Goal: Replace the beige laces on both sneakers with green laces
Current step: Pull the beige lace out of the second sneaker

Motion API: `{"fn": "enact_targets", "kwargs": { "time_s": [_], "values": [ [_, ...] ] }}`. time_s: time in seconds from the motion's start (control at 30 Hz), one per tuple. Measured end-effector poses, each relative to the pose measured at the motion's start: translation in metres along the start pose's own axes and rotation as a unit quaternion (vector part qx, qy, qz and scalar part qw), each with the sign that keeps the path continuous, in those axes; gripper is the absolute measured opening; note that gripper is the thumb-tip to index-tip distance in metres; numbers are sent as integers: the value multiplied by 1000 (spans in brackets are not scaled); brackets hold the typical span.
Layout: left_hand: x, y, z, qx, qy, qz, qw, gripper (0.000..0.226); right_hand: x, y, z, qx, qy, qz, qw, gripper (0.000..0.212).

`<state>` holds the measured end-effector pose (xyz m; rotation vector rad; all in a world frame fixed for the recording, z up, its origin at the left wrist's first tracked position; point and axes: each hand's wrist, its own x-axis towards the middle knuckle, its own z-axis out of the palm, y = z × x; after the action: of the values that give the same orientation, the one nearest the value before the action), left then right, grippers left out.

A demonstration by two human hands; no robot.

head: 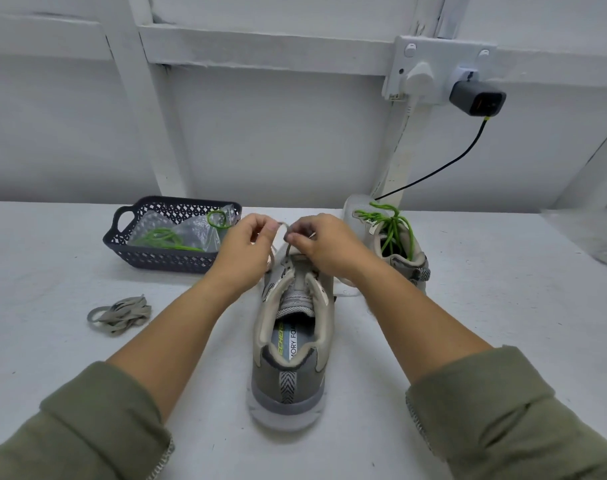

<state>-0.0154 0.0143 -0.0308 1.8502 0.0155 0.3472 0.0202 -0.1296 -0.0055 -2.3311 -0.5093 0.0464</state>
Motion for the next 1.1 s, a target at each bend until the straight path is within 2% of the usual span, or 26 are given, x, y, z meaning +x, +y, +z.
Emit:
{"fn": "enact_targets", "kwargs": {
  "time_s": [0.03,0.1,0.17,0.2,0.3,0.4,0.47,0.57,0.6,0.63,0.7,0.73,0.8,0.83,0.9,0.97,1.03,1.1],
  "values": [
    [-3,-7,2,-4,-13,-30,999,12,3,1,1,27,13,16,999,11],
    [-8,-25,6,56,-79,-68,993,47,8,-1,0,100,35,30,994,18],
    [-13,-37,9,126,-137,-93,978,69,10,-9,-6,126,43,6,991,21],
    [-15,-40,10,138,-141,-104,975,72,11,-16,-11,123,46,-18,991,20],
    [-18,-38,12,223,-84,-101,966,75,15,-39,-28,147,81,-80,983,11],
    [-19,-32,13,271,-50,-96,957,73,15,-45,-34,233,52,-64,969,11],
    [-14,-29,14,199,-42,-82,976,61,13,-39,-30,209,21,-38,977,7],
    [-7,-24,18,108,-31,-48,992,17,7,-28,-25,177,30,1,984,14],
    [-5,-24,21,94,-28,-47,994,8,5,-24,-26,142,24,25,989,17],
    [-4,-25,22,95,-21,-47,994,11,1,-19,-27,69,7,58,996,21],
    [-4,-27,24,120,13,-44,992,15,-9,-10,-26,-81,-44,141,986,29],
    [-4,-29,24,124,31,-49,991,16,-13,-6,-23,-91,-58,175,979,30],
    [-6,-31,25,115,78,-65,988,19,-22,-2,-11,-36,-61,212,975,40],
    [-6,-31,25,88,111,-79,987,21,-25,-1,-5,-28,-59,212,975,50],
    [-6,-28,28,-67,167,-124,976,25,-24,3,7,-44,-52,211,975,63],
    [-7,-26,29,-222,194,-153,943,26,-24,3,12,-55,-34,214,975,65],
    [-3,-19,23,-282,225,-144,921,26,-26,3,13,-67,-30,219,973,66],
    [4,-5,12,-297,238,-104,919,28,-29,2,12,-91,-35,222,970,66]
  ]
}}
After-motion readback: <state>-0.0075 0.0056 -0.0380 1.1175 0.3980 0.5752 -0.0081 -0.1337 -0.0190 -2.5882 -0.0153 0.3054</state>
